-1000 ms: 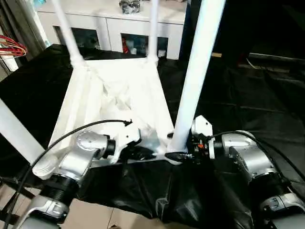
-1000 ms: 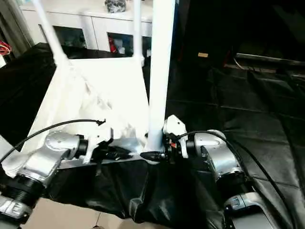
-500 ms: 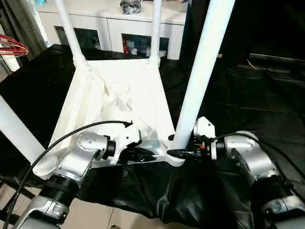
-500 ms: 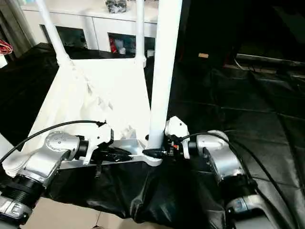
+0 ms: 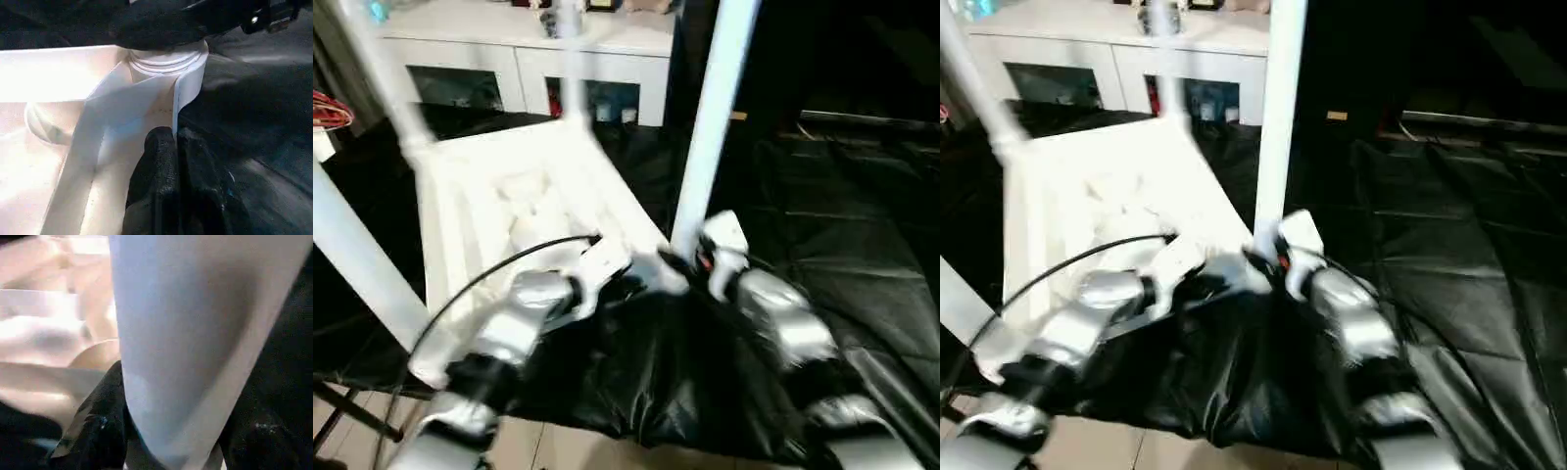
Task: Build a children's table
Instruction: Rotate leg to tighten
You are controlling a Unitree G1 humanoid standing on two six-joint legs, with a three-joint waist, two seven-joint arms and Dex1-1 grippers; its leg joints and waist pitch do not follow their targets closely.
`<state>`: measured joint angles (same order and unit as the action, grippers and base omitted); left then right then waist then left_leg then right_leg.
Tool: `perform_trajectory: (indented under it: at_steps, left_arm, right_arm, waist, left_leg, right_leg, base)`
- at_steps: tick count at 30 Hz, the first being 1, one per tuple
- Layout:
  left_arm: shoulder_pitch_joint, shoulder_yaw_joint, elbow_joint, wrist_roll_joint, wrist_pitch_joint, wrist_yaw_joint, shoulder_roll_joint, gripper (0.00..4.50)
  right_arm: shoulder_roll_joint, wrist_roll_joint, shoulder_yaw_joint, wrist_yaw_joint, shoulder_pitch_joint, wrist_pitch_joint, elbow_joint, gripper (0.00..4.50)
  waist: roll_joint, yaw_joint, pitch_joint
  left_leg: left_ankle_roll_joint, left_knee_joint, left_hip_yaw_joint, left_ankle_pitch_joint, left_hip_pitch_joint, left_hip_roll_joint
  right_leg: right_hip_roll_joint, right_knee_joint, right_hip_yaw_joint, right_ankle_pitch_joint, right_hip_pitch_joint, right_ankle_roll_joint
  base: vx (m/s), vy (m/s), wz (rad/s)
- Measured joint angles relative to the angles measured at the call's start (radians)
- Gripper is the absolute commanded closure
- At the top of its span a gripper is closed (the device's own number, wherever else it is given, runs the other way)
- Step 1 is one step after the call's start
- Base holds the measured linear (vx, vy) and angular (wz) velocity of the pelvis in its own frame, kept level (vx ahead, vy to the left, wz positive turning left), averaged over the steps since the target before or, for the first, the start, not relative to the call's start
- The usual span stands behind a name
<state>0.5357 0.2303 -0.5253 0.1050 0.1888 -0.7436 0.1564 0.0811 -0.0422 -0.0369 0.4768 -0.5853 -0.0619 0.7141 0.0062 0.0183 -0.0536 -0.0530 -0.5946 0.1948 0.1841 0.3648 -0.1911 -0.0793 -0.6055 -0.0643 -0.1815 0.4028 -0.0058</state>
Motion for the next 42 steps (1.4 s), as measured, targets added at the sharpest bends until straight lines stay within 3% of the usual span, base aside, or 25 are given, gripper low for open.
perform_trajectory:
  at_steps: [3,5,14,19,28,33,42]
  left_arm:
    - [0.003,0.000,-0.003,0.004,0.001,0.012,-0.007,4.50]
    - [0.003,-0.005,-0.003,0.004,0.001,0.010,-0.007,4.50]
    - [-0.009,-0.016,0.017,-0.016,-0.008,-0.067,0.027,4.50]
    - [-0.022,-0.007,0.042,-0.051,-0.024,-0.179,0.072,4.50]
    - [-0.043,0.016,0.088,-0.111,-0.048,-0.390,0.163,4.50]
    - [-0.062,0.022,0.114,-0.123,-0.046,-0.438,0.179,4.50]
    - [-0.076,0.029,0.137,-0.130,-0.040,-0.467,0.189,4.50]
  right_arm:
    - [-0.003,0.005,0.001,-0.013,-0.012,0.008,0.017,2.53]
    - [-0.012,0.005,0.015,-0.013,-0.018,0.012,0.027,1.98]
    - [0.013,-0.037,0.027,0.149,-0.009,0.005,0.012,1.21]
    - [0.082,-0.050,-0.020,0.327,0.010,-0.025,-0.038,0.71]
    - [0.252,-0.068,-0.123,0.665,0.077,-0.049,-0.175,0.71]
    - [0.286,-0.083,-0.136,0.740,0.089,-0.085,-0.221,0.71]
    - [0.296,-0.098,-0.147,0.768,0.104,-0.109,-0.243,1.40]
  waist:
    - [0.002,0.000,0.001]
    - [0.003,-0.001,0.002]
    - [0.002,-0.002,0.002]
    - [0.003,0.015,0.001]
    - [0.001,0.044,0.000]
    - [0.001,0.044,0.000]
    - [0.000,0.043,-0.001]
  left_leg:
    - [0.000,0.000,0.000,0.000,0.001,0.000]
    - [0.000,0.000,0.000,0.000,0.002,0.000]
    - [0.000,0.005,0.000,0.000,0.001,-0.001]
    - [0.000,0.007,0.000,0.000,0.002,-0.001]
    - [0.003,0.004,0.004,0.001,0.010,-0.002]
    - [0.002,0.004,0.004,0.001,0.010,-0.002]
    - [0.002,0.003,0.004,0.001,0.010,-0.002]
  right_leg:
    - [0.000,0.003,0.000,0.000,0.000,0.000]
    - [0.000,0.003,0.000,0.001,0.000,-0.001]
    - [0.000,0.003,-0.001,0.003,0.001,-0.003]
    - [0.001,0.002,-0.002,0.006,0.002,-0.008]
    - [0.000,0.008,0.000,0.006,0.002,-0.007]
    - [0.000,0.007,0.000,0.006,0.002,-0.007]
    - [0.000,0.006,0.000,0.006,0.002,-0.007]
  base:
    - [0.000,0.000,0.00]
    - [0.000,0.000,0.00]
    - [0.000,0.000,0.00]
    - [0.000,0.000,0.00]
    - [0.000,0.000,0.00]
    - [0.000,0.000,0.00]
    - [0.000,0.000,0.00]
